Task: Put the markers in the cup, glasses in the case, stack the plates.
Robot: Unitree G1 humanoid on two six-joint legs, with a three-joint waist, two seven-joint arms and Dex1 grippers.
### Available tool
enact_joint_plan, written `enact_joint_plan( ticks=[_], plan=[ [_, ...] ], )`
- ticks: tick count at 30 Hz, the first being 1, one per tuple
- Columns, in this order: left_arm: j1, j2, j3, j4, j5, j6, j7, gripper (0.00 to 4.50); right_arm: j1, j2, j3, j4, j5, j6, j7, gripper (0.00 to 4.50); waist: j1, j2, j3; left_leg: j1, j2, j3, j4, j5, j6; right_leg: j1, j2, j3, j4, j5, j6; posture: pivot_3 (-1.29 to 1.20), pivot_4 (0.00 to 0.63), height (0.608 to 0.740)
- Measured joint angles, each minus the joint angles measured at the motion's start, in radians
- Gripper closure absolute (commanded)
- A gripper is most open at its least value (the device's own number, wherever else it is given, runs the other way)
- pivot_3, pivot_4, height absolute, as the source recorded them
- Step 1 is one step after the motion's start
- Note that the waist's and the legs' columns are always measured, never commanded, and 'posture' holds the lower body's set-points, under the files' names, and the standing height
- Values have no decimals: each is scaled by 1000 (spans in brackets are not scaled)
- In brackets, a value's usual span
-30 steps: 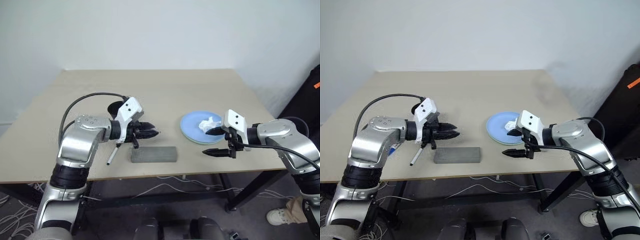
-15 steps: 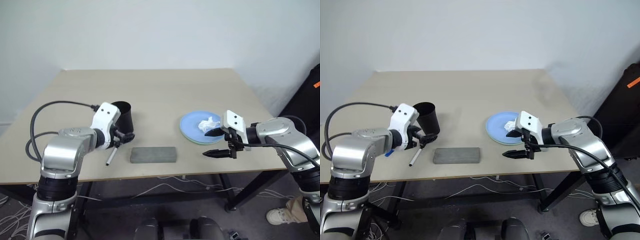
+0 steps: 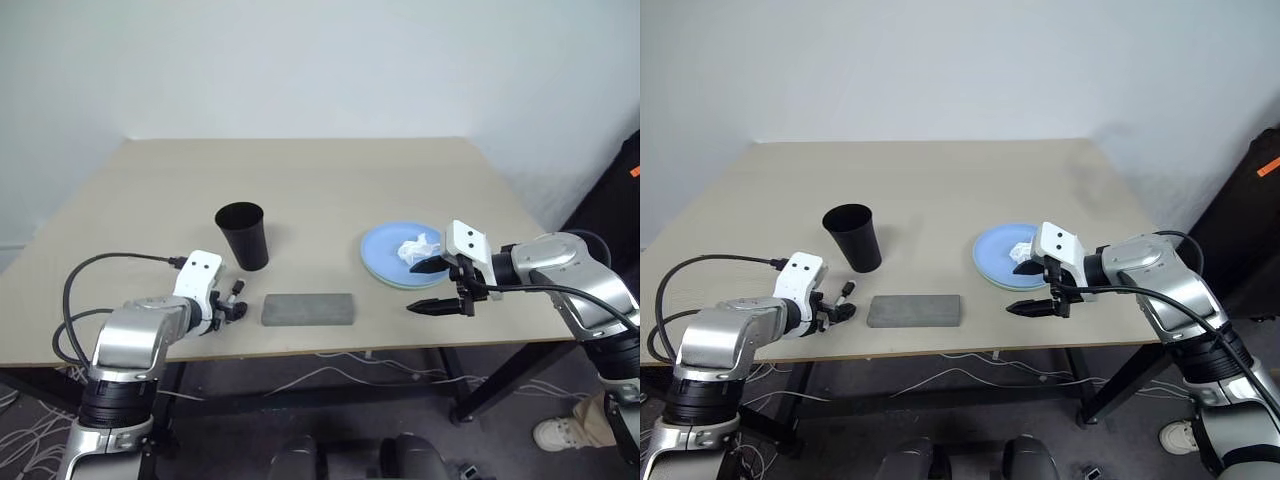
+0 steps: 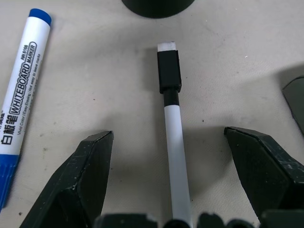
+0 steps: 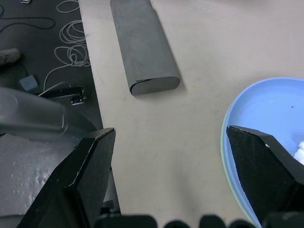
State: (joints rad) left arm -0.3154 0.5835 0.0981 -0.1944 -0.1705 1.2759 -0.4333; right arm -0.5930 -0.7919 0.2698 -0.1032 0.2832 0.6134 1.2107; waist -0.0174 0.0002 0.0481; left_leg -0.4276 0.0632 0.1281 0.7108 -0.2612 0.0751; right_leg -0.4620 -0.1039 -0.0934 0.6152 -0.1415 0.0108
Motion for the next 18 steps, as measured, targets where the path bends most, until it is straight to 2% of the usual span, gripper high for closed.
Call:
enact_joint_plan(
  ticks=[1, 4, 14, 18],
  plan=[
    [1, -1, 0, 4, -2, -6, 1, 475, -2, 0, 0, 0, 0, 0, 0, 440, 0, 0, 0, 0, 0, 0, 0, 0, 0, 0, 0, 0, 0, 0, 0, 0, 0, 737],
    [1, -11, -1, 19, -4, -23, 8, 1067, -4, 0, 0, 0, 0, 0, 0, 440, 2, 1, -1, 1, 0, 0, -1, 1, -1, 0, -1, -1, 0, 1, -1, 0, 0, 737],
    [-13, -16, -56, 51, -1, -52, 18, 4327, -4, 0, 0, 0, -1, 0, -6, 440, 2, 2, -1, 12, 0, 0, -14, 4, -6, 4, -1, -5, -6, 1, -1, 0, 0, 737],
    [-20, 11, -88, 78, 5, -98, 16, 4327, -4, 0, 0, 0, -1, 0, -7, 440, 2, 2, -1, 13, 0, -2, -15, 4, -6, 4, -1, -9, -8, 1, -1, 0, 0, 737]
  ],
)
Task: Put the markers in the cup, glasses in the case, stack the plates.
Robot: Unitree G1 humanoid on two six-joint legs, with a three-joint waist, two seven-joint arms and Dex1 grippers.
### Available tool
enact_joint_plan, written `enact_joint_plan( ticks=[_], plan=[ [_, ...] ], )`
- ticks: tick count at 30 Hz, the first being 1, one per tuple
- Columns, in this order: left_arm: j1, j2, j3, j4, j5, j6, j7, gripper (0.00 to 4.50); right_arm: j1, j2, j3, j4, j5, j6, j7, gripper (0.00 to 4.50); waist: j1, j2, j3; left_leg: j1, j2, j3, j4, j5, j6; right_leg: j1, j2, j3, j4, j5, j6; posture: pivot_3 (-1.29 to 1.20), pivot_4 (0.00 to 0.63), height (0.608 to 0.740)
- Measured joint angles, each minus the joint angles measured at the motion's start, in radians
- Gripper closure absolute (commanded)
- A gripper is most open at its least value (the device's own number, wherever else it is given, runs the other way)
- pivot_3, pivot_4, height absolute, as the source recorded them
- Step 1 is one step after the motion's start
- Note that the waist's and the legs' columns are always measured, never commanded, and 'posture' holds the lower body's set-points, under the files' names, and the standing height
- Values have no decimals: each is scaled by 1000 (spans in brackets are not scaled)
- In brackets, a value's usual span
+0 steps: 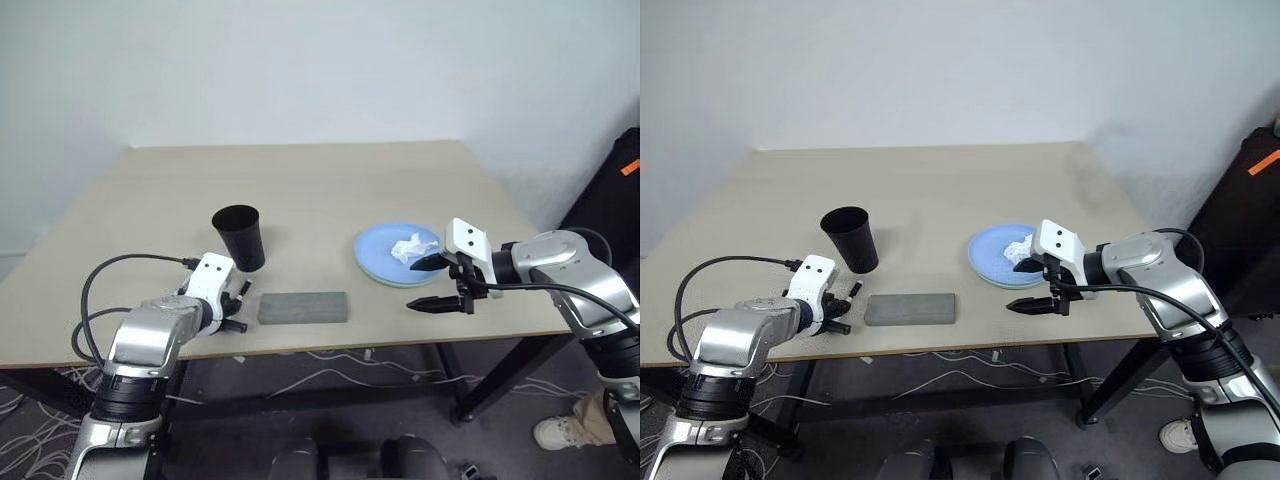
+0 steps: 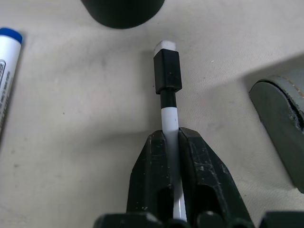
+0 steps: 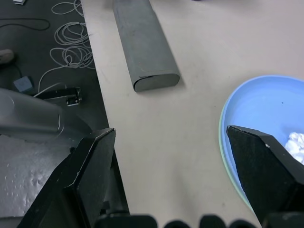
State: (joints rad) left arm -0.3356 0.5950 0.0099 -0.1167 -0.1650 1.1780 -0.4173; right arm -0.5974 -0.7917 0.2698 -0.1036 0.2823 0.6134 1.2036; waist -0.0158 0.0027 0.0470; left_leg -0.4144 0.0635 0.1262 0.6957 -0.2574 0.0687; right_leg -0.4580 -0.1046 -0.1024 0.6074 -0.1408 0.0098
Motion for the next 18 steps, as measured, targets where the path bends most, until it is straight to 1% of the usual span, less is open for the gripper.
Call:
enact_joint_plan(
  ticks=[2, 4, 5, 7, 8, 12, 14, 15, 18],
  plan=[
    [-2, 2, -1, 13, -5, -50, -23, 4327, 0, 0, 0, 0, 0, 0, 0, 440, 0, -1, 1, -1, 1, 0, 0, 0, 0, -1, 0, -1, -1, 0, 0, 0, 0, 737],
    [-18, 25, -5, 12, -22, -128, -89, 4327, -2, 2, 0, 0, -1, 0, 0, 440, -1, -2, 1, -2, 2, 0, 0, 1, -1, -3, 0, -3, -2, 0, 0, 0, 0, 737],
    [-28, 48, -8, 8, -34, -161, -129, 4327, -4, 4, 0, 1, -1, -1, 0, 440, -2, -3, 1, -2, 2, 1, 0, 1, -2, -3, -1, -3, -3, 0, 0, 0, 0, 737],
    [-40, 131, -18, -18, -52, -258, -238, 4327, -13, 11, 0, 2, -6, -2, 0, 440, -4, -2, 1, -2, 2, 1, 0, 1, -2, -4, -2, -5, -3, 0, 0, 0, 0, 737],
    [-47, 156, -18, -31, -57, -300, -281, 4327, -16, 12, 0, 4, -8, -2, 0, 440, -4, -1, 1, -1, 2, 1, 0, 1, -2, -4, -3, -6, -4, 0, 0, 0, 0, 737],
    [-41, 212, -13, -72, -129, -445, -457, 4327, -17, 22, 0, 10, -9, -4, 0, 440, -3, -2, 1, 0, 1, 3, 0, 1, -2, -6, -4, -7, -3, 0, 0, 0, 0, 737],
    [-45, 213, 9, -74, -170, -484, -505, 4327, -18, 24, 0, 13, -10, -5, 0, 440, -3, -2, 1, 0, 0, 2, 0, -3, -2, -8, -4, -6, -2, 1, -3, 0, 0, 737],
    [-67, 203, 24, -57, -185, -495, -508, 4327, -18, 25, 0, 14, -11, -5, 0, 440, -1, -3, 2, 0, -1, 2, 0, -5, -3, -7, -4, -5, -1, 5, -9, 0, 0, 737],
    [-177, 137, 95, 40, -195, -550, -437, 4327, -21, 34, 0, 14, -11, -7, -1, 440, 15, -4, 2, 0, -4, 1, 0, -7, -6, -7, 3, -5, -2, 5, -10, 0, 0, 737]
  ],
)
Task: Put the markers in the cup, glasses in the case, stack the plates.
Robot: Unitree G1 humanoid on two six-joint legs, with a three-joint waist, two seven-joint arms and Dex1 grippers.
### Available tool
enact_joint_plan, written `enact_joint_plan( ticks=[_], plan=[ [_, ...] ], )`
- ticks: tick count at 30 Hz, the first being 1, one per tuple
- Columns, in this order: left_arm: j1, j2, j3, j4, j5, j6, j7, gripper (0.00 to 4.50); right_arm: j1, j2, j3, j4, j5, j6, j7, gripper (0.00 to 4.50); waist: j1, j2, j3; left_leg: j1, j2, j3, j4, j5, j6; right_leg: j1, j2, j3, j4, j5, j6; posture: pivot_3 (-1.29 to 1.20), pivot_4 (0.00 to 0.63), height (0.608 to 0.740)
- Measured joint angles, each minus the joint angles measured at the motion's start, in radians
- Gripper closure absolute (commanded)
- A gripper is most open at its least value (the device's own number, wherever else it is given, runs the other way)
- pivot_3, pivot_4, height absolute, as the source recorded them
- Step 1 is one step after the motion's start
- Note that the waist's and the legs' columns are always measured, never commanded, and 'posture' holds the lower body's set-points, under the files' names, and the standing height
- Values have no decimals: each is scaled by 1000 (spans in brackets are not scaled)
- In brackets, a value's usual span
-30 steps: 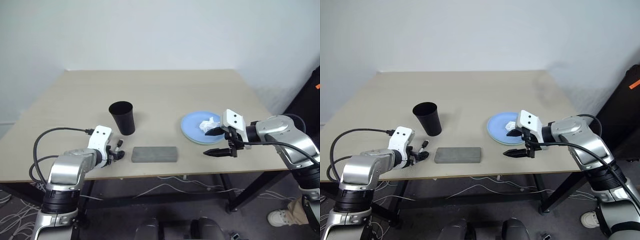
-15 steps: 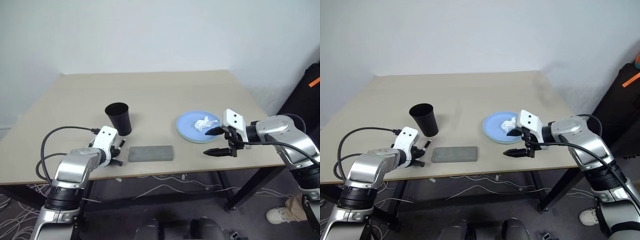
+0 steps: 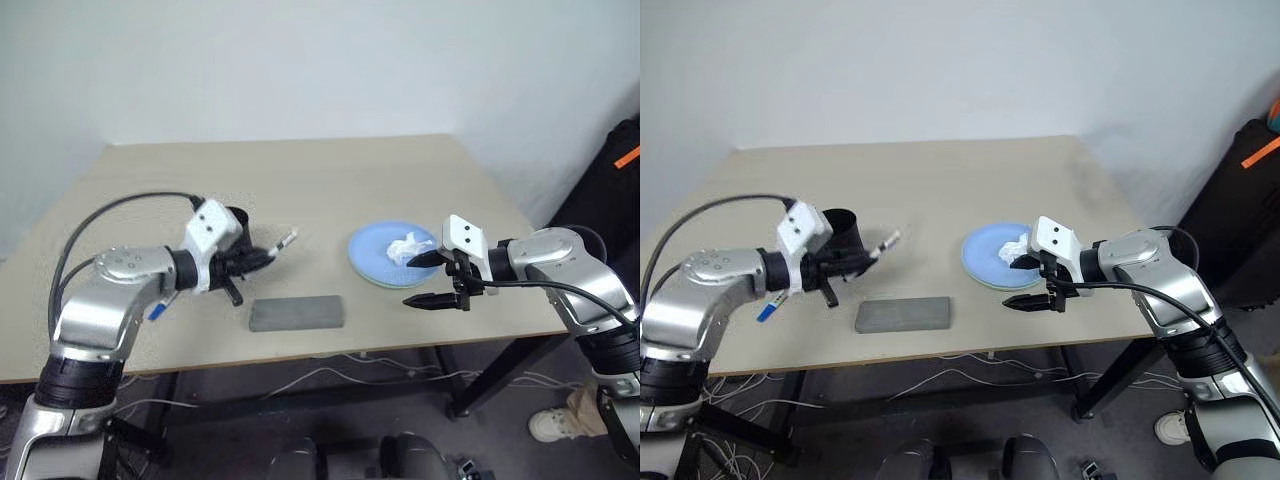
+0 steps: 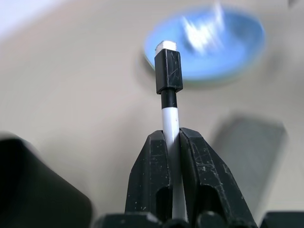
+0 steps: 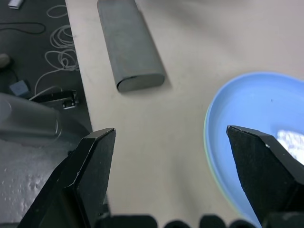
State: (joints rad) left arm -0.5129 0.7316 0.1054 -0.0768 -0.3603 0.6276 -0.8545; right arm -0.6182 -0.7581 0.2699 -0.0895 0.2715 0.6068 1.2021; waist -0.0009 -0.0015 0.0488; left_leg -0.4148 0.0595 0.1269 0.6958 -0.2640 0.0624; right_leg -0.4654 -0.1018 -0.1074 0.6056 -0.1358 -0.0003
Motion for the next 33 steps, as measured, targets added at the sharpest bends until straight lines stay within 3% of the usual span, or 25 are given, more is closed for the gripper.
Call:
enact_joint_plan(
  ticks=[4, 10, 32, 33],
  plan=[
    [-99, -107, 106, 139, 17, -153, 170, 4327, 0, 0, 0, 0, 0, -1, -3, 440, 0, 0, 0, 2, -1, 3, 0, 2, -1, 2, 1, -1, 0, -1, -1, 0, 0, 737],
    [-100, -157, 146, 274, 73, -343, 308, 4327, 0, 0, 0, 0, 0, -1, -5, 440, 0, -2, 0, 3, 0, 3, 2, -1, -3, 4, 1, -1, 1, -1, -2, 0, 0, 737],
    [-54, -223, 117, 561, 121, -594, 307, 4327, 0, 9, 0, 0, 0, -4, -5, 440, 5, -3, 0, 3, 1, 1, 3, -1, -3, 4, 1, -2, 2, -1, -3, 0, 0, 737],
    [-54, -226, 115, 566, 122, -599, 307, 4096, 0, 9, 0, 0, 0, -4, -6, 440, 5, -3, 0, 3, 1, 1, 3, -1, -3, 4, 1, -2, 2, -1, -3, 0, 0, 737]
  ],
)
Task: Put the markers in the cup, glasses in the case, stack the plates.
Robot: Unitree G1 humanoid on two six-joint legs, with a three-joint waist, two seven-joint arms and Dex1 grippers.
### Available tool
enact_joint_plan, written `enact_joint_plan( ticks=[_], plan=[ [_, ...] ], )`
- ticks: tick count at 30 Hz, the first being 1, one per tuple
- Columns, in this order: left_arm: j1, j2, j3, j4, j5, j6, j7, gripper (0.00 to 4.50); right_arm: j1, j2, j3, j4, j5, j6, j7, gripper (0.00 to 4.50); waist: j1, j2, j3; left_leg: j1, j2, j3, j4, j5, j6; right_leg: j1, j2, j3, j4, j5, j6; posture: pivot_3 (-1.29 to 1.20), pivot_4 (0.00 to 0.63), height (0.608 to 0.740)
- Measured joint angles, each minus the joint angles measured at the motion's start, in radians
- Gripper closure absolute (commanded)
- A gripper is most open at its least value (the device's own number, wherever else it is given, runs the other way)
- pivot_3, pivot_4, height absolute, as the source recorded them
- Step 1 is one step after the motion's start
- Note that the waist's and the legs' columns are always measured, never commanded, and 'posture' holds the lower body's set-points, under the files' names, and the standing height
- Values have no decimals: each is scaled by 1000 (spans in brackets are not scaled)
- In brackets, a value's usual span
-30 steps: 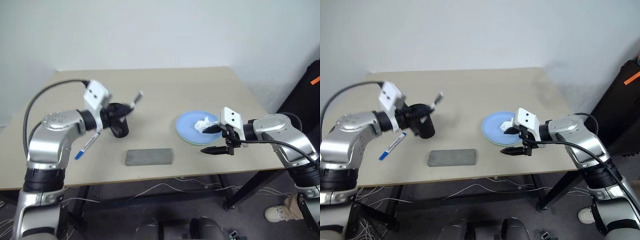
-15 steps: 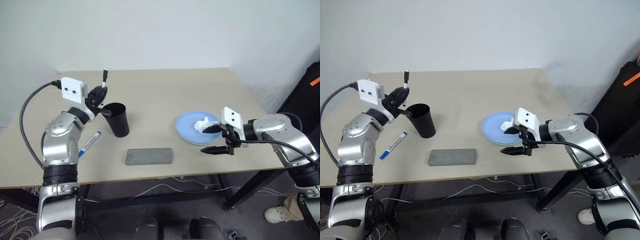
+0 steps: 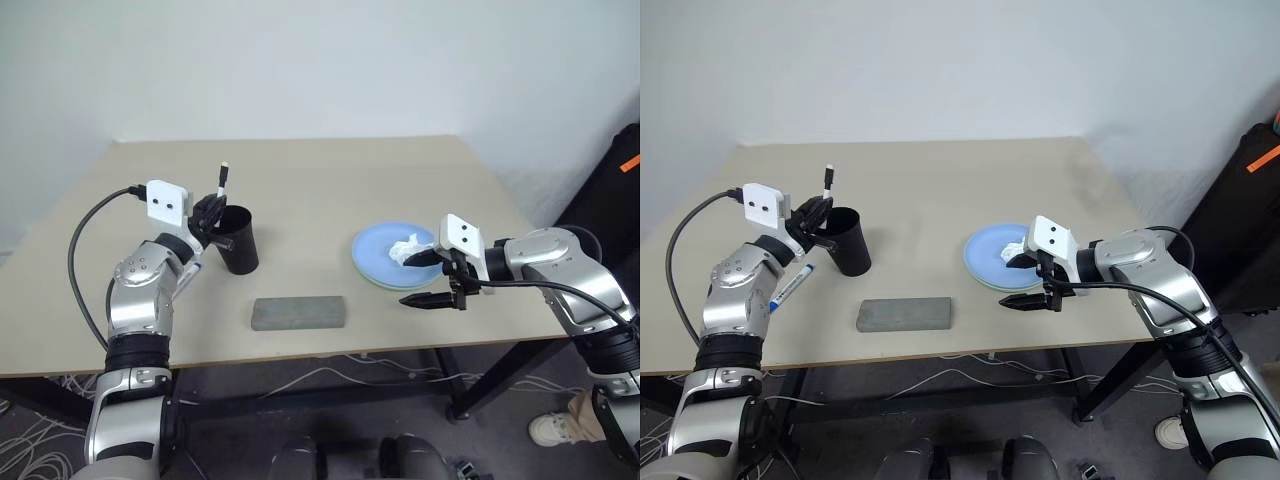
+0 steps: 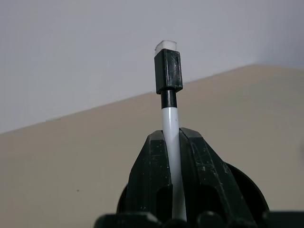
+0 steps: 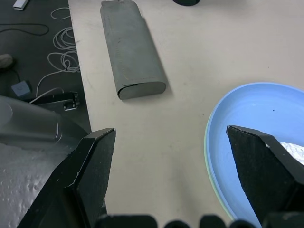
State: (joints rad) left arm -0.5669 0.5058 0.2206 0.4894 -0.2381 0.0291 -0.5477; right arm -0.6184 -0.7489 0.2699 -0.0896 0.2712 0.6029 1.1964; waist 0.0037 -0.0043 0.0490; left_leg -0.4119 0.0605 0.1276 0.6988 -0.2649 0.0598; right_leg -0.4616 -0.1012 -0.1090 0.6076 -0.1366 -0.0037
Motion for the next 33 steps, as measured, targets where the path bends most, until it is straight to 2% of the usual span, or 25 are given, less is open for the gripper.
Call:
enact_joint_plan(
  ticks=[3, 10, 15, 18, 25, 29, 33],
  plan=[
    [-2, -4, -7, 13, 3, -11, -1, 3363, 0, 0, 0, 0, 0, 0, -1, 440, 0, 0, 0, 0, 0, 0, 0, 0, 0, 0, 0, 0, 0, 0, 0, 0, 0, 737],
    [-2, -5, -9, 22, 21, -27, 1, 1028, 0, 0, 0, 0, 0, 0, -2, 440, 0, 0, 0, 0, 0, 0, 0, 0, 0, 0, 0, 0, 0, 0, 0, 0, 0, 737],
    [-1, -5, -8, 8, 17, -10, -17, 1028, 0, 0, 0, 0, 0, 0, -2, 440, 0, 0, 0, 0, 0, 0, 0, 0, 0, 0, 0, 0, 0, 0, 0, 0, 0, 737],
    [25, 19, -5, -85, -25, 54, -64, 1028, 0, 0, 0, -2, 1, 0, -2, 440, 0, 0, 0, 0, 0, -1, 0, 0, 0, -1, 0, 0, 0, 0, 0, 0, 0, 737],
    [102, 211, 97, -328, -174, 264, -175, 1028, 2, -3, 0, -1, 0, 0, -2, 440, -5, 0, 0, 0, 2, 0, 0, -1, -1, -2, 1, 0, 0, 0, 0, 0, 0, 737],
    [205, 329, 174, -321, -211, 342, -249, 1028, 3, -7, 0, -1, 1, 0, -1, 440, -5, 1, 1, 1, 3, 0, -1, -1, -1, -2, 0, 0, 0, 0, 0, 0, 0, 737],
    [300, 350, 182, -225, -203, 369, -291, 1028, 2, -6, 0, -1, 1, 0, 0, 440, 3, 0, 1, 1, 7, -1, -1, -1, -1, -3, -2, -2, 0, 0, 0, 0, 0, 737]
  ],
)
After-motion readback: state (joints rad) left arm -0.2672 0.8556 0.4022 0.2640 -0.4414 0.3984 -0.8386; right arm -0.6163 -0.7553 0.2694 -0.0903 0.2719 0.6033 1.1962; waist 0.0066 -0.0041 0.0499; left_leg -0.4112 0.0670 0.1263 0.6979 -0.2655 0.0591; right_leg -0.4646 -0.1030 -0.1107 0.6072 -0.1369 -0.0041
